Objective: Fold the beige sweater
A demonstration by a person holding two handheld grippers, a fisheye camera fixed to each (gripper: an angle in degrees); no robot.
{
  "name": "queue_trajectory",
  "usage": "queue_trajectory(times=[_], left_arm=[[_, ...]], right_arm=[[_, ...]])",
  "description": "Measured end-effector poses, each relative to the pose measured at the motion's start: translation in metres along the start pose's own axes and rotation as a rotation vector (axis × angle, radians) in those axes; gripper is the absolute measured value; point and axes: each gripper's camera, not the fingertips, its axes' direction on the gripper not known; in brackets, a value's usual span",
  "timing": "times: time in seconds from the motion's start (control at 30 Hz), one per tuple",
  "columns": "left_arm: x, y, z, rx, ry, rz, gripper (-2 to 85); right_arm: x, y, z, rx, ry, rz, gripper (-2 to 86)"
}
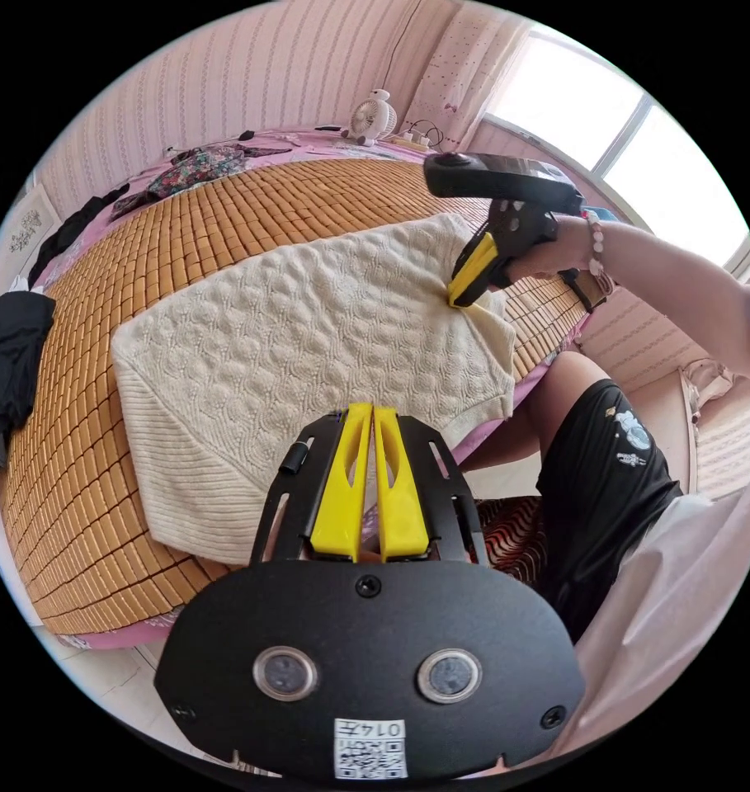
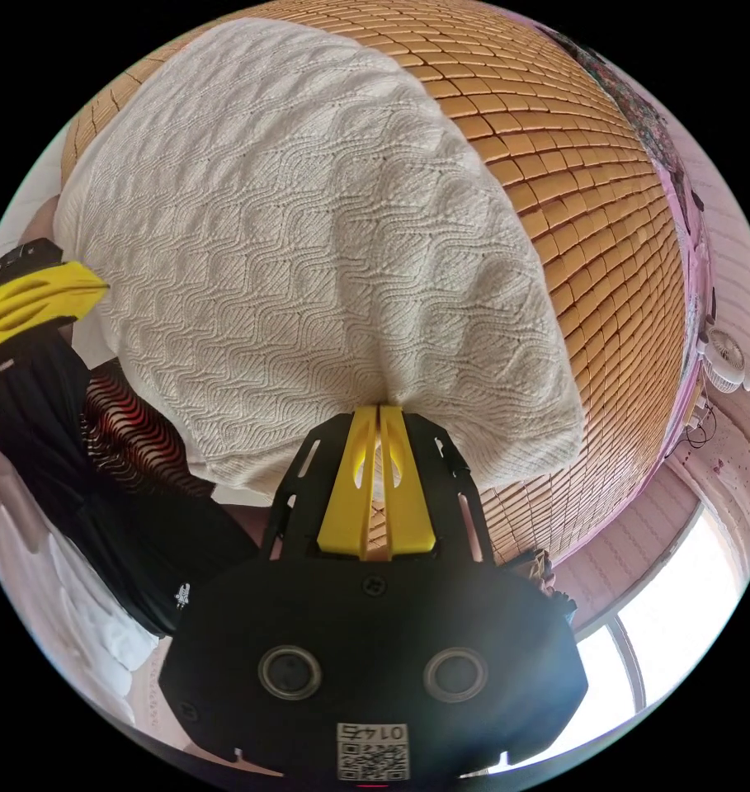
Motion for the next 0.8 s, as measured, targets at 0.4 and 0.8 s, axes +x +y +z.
queue_trajectory(times=[0.4,0.8], left_arm=[[0.065,0.03,0.053,-0.016,-0.162,0.172,-0.7],[0.075,0.052,0.07,0.03,-0.105,0.092,-0.7]], right_arm=[[0.032,0.009,-0.015,0.15,-0.21,0.12,-0.4],[0.003,-0.074,-0.101,0.3,-0.055,-0.138,-0.7]])
